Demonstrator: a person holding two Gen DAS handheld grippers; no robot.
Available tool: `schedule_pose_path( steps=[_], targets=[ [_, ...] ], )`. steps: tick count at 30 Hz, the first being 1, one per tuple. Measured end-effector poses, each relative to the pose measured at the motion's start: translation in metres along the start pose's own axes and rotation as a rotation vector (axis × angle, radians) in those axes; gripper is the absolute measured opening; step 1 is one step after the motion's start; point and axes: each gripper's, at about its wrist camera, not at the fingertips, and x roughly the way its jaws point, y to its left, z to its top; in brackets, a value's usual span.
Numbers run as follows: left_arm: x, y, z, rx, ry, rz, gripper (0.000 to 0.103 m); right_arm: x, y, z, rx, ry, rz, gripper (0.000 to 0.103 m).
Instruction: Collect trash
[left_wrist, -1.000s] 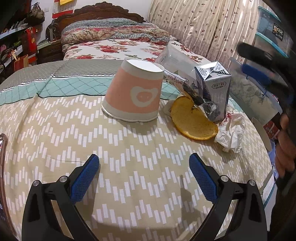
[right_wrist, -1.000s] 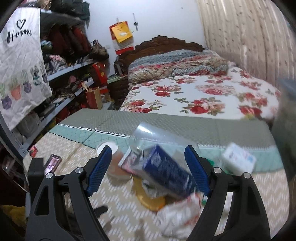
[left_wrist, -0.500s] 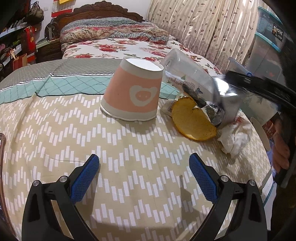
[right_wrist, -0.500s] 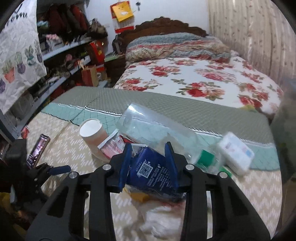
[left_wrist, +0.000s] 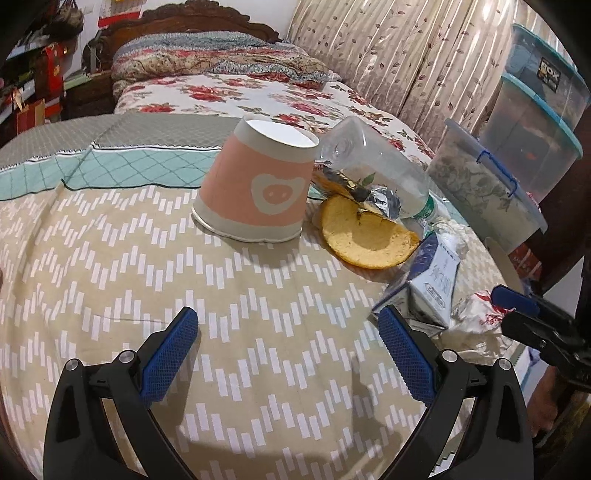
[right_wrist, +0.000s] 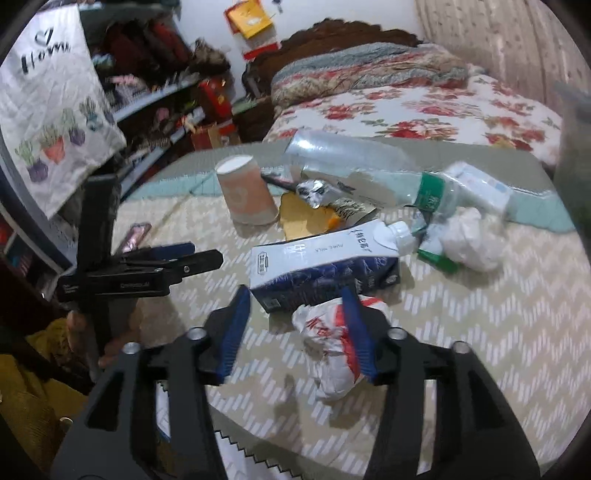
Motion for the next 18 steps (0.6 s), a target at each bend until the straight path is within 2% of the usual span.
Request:
schedule_pose_path(
  steps=[5,9,14,18],
  targets=[
    [-0.019,-0.01,0.017,0.015,-0.046,-0.063,0.094,-0.01,-0.008,-0.01,0.042,-0.034,-0.024,0.063],
    [-0.018,-0.044,0.027,0.12,-0.059,-0.083,0.094,-0.013,-0.019,-0.013,0.077,-0.063,-0.07,0.076],
    [0.015,-0.086,0.03,0.259,-0.016,-0.062,0.094,-0.027,-0.038,-0.02,0.158,-0.12,-0.102,0.081],
    [0.051,-0.103,0.024,0.307,0.072,-0.046,0.093,-0.044,-0.064,-0.027,0.249,-0.162,-0.126,0.082]
  ],
)
